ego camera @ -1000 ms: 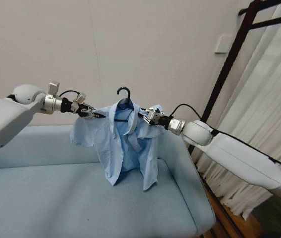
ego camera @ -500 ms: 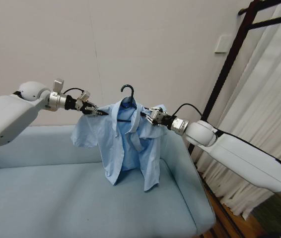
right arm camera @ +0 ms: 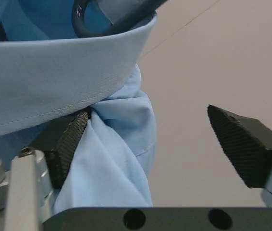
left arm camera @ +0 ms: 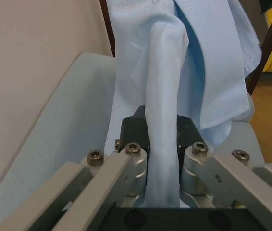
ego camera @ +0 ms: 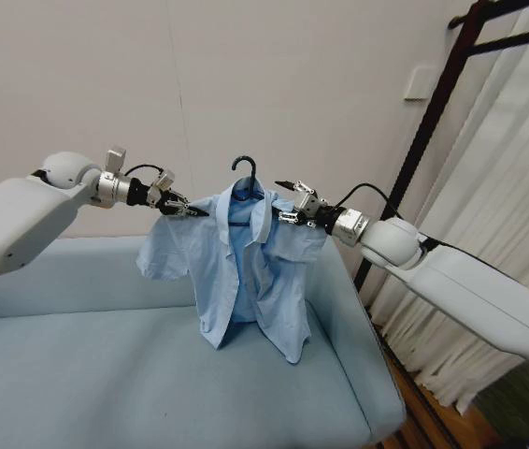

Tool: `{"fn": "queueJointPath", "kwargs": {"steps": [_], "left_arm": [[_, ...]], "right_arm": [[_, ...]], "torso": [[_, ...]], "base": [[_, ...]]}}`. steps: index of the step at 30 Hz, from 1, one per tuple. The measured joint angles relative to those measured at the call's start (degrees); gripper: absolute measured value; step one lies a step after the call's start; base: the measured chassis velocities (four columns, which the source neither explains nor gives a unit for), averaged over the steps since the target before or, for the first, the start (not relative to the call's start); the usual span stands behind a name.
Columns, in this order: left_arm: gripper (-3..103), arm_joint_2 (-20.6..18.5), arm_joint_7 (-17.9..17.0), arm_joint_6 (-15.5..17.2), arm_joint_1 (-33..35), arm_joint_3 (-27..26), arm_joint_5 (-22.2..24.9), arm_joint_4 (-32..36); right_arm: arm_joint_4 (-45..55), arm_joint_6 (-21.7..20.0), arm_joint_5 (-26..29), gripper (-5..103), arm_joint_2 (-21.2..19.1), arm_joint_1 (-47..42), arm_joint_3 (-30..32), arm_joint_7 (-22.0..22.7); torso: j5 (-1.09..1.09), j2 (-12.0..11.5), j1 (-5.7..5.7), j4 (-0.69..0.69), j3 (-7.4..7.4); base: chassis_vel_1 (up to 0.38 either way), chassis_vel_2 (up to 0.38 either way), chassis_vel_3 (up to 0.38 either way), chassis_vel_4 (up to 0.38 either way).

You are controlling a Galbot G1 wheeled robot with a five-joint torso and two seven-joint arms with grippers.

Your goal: Pick up the clothes from the sofa and hang them on the clothes hanger.

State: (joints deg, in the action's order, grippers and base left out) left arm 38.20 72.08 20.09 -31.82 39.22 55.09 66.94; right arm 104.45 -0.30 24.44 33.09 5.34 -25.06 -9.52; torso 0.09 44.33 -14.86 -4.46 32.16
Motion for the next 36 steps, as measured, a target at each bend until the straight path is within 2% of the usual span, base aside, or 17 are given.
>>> {"fn": "queueJointPath", "kwargs": {"steps": [3,6,7,11,14,17,25,28,29,30,31,33,34,36], "left_arm": [[9,0.03,-0.34,-0.01,0.26,-0.45,0.13,0.00],[9,0.01,-0.58,-0.25,1.01,-1.49,0.79,0.00],[9,0.01,-0.58,-0.25,1.01,-1.49,0.79,0.00],[9,0.02,-2.27,-0.36,1.42,-2.19,1.72,-0.54],[9,0.04,-2.85,-0.36,1.64,-2.63,1.85,-0.61],[9,-0.10,-3.83,-0.36,2.04,-3.08,2.15,-0.23],[9,-0.47,-5.03,-0.30,2.21,-3.39,2.81,0.45],[9,-0.54,-7.13,-0.14,2.34,-3.48,3.66,1.12],[9,-0.54,-7.13,-0.14,2.34,-3.48,3.66,1.12],[9,-0.52,-7.58,-0.13,2.36,-3.49,3.86,1.29],[9,-0.51,-8.85,-0.04,2.43,-3.50,4.36,1.71],[9,-0.50,-11.05,0.10,2.62,-3.51,5.40,2.47],[9,-0.50,-11.05,0.10,2.62,-3.51,5.40,2.47],[9,-0.54,-13.15,0.22,2.86,-3.51,6.53,3.30]], "right_arm": [[0.37,-0.54,0.14,88,-0.80,-0.24,0.73,0.38],[1.84,-2.80,1.99,99,-1.67,-0.63,1.83,2.58],[1.84,-2.80,1.99,99,-1.67,-0.63,1.83,2.58],[4.97,-7.63,6.93,100,-2.77,-1.06,4.04,6.15],[5.86,-8.91,8.63,100,-3.11,-1.48,5.36,6.95],[8.07,-12.82,12.68,100,-3.32,-2.15,7.96,9.75],[10.64,-17.19,17.84,100,-3.05,-2.20,9.64,13.95],[15.00,-23.48,32.07,100,-1.19,-1.91,9.74,24.32],[15.00,-23.48,32.07,100,-1.19,-1.91,9.74,24.32],[16.11,-24.92,36.50,100,-0.54,-1.69,9.87,27.32],[18.34,-27.44,47.43,100,1.32,-0.95,10.24,33.71],[20.15,-28.87,58.21,100,4.10,0.01,10.30,40.70],[20.15,-28.87,58.21,100,4.10,0.01,10.30,40.70],[19.66,-29.20,63.72,100,7.47,0.58,9.34,46.18]], "torso": [[0.01,0.00,0.00,0.00,0.00],[0.00,0.00,0.00,0.00,0.00],[0.00,0.00,0.00,0.00,0.00],[-0.01,0.00,0.00,0.00,0.00],[-0.01,0.00,0.00,0.00,0.00],[0.00,0.00,0.00,0.00,0.00],[0.00,0.00,0.00,0.00,0.00],[0.00,0.00,0.00,0.00,0.00],[0.00,0.00,0.00,0.00,0.00],[0.00,0.00,0.00,0.00,0.00],[-0.01,0.00,0.00,-0.01,0.00],[-0.01,0.00,0.01,0.00,0.00],[-0.01,0.00,0.01,0.00,0.00],[-0.03,0.01,0.01,0.02,0.00]], "base": [[0.000,0.000,0.000,0.000],[0.000,0.000,0.000,0.000],[0.000,0.000,0.000,0.000],[0.000,0.000,0.000,0.000],[0.000,0.000,0.000,0.000],[0.000,0.000,0.000,0.000],[0.000,0.000,0.000,0.000],[0.000,0.000,0.000,0.000],[0.000,0.000,0.000,0.000],[0.000,0.000,0.000,0.000],[0.000,0.000,0.000,0.000],[0.000,0.000,0.000,0.000],[0.000,0.000,0.000,0.000],[0.000,0.000,0.000,0.000]]}}
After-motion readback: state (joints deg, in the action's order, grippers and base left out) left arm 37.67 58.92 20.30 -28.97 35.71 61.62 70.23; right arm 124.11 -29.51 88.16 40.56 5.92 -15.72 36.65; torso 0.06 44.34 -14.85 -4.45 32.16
